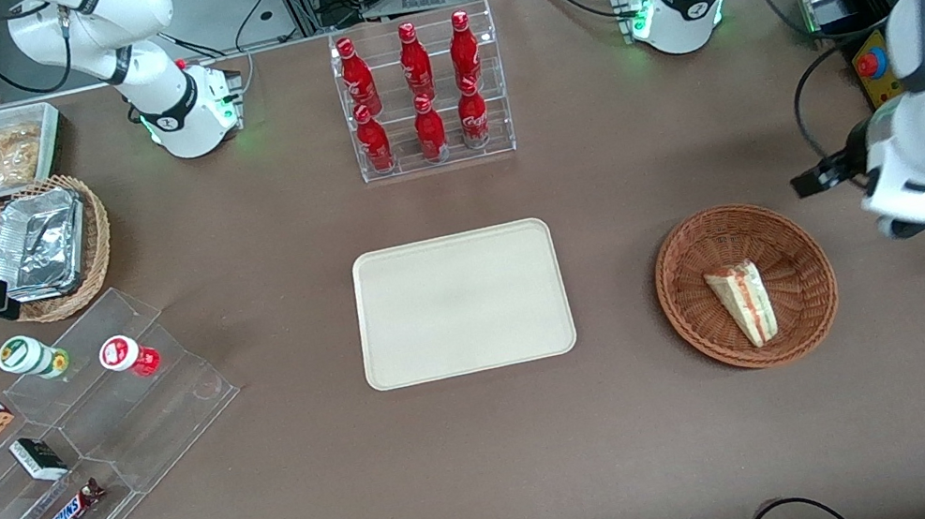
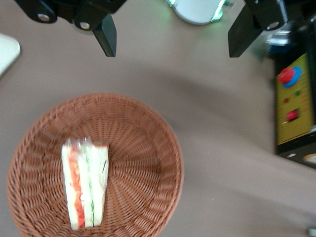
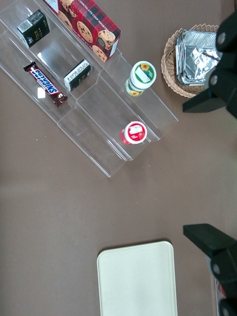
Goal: Place sandwich from basket to tray
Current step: 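Move the left gripper over the wrapped sandwich in the wicker basket, then lower the open left gripper and close it on the sandwich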
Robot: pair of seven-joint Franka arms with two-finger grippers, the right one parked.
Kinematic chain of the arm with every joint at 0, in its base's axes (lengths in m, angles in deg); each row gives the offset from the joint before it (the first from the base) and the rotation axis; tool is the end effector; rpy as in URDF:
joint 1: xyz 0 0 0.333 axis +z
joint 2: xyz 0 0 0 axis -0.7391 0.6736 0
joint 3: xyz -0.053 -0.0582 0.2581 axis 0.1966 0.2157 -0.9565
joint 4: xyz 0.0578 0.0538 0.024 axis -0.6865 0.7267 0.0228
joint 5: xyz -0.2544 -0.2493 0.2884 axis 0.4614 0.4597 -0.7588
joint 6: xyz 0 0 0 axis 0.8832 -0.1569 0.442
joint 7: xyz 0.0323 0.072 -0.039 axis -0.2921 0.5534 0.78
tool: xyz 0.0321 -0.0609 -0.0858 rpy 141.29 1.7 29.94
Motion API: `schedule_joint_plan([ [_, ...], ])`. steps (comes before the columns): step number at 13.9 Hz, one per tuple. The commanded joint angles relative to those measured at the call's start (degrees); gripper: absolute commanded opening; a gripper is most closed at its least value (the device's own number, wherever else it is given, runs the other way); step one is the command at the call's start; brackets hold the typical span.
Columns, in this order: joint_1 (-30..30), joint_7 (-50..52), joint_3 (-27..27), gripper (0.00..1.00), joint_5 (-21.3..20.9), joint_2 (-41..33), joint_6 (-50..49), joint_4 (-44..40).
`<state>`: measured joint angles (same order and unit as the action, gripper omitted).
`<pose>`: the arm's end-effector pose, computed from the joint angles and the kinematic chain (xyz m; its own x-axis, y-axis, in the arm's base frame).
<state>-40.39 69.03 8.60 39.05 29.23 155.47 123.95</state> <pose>0.6320 -0.0498 0.3536 0.9011 0.3439 -0.2643 0.3036 -0.9353 -0.1818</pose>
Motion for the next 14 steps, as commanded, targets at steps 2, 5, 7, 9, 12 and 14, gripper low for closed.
schedule_joint_plan([
  [2, -0.8, 6.5, -0.2, 1.0, -0.8, 5.5, 9.3, 3.5],
  [5, -1.4, 8.4, -0.2, 1.0, -2.8, 9.7, 14.9, 3.4],
  [7, -1.4, 9.1, -0.2, 1.0, -2.5, 11.7, 17.7, 2.7],
  [9, -1.6, 11.5, -0.2, 1.0, -2.0, 12.9, 17.8, 0.2],
  [12, -3.5, 14.0, -0.1, 1.0, 0.3, 15.1, 18.0, -2.8],
  [14, -3.8, 14.2, -0.1, 1.0, 0.5, 16.9, 18.3, -3.7],
])
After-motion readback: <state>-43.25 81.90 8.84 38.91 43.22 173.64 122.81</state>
